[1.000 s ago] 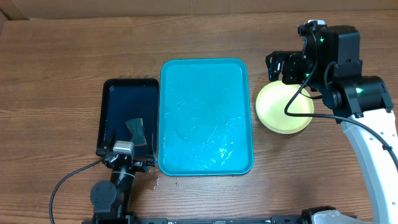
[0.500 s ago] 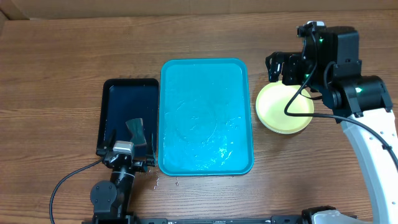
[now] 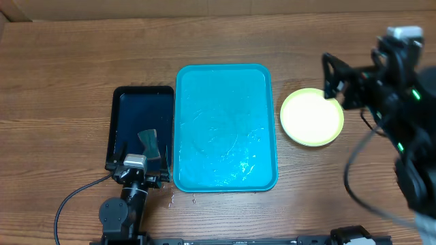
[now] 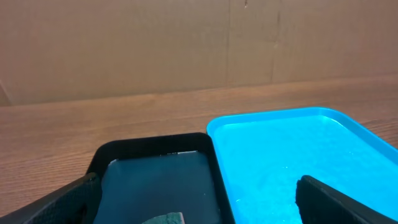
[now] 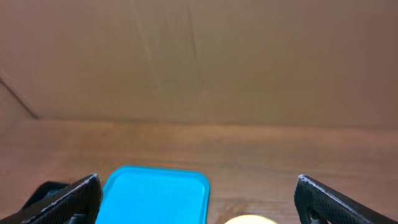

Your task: Clean dirty plates on tray and stack at the side

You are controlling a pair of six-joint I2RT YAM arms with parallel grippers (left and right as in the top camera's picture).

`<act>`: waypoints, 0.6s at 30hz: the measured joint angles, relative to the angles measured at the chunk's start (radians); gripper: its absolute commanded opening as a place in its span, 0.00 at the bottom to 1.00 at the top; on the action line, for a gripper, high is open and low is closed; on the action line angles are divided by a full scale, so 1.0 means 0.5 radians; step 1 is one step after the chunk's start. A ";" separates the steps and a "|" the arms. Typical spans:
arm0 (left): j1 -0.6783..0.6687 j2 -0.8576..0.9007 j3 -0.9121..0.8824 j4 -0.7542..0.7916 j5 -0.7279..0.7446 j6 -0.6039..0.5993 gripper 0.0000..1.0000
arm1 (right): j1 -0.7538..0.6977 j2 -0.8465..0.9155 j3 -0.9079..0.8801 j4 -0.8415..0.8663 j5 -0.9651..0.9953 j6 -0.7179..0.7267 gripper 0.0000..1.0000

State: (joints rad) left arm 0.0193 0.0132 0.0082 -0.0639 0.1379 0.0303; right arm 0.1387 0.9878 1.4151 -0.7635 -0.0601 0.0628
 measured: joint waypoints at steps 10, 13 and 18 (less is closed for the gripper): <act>0.000 0.000 0.000 0.000 -0.001 0.000 1.00 | -0.144 -0.639 -0.462 0.221 0.013 -0.031 1.00; 0.000 0.000 0.000 0.000 -0.001 0.000 1.00 | -0.230 -0.893 -0.645 0.238 -0.005 -0.033 1.00; 0.000 0.000 0.000 0.000 -0.001 0.000 1.00 | -0.331 -1.241 -0.941 0.396 -0.030 -0.038 1.00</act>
State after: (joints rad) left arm 0.0193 0.0132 0.0082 -0.0639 0.1375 0.0303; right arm -0.0269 0.3676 0.9447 -0.5655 -0.0750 0.0437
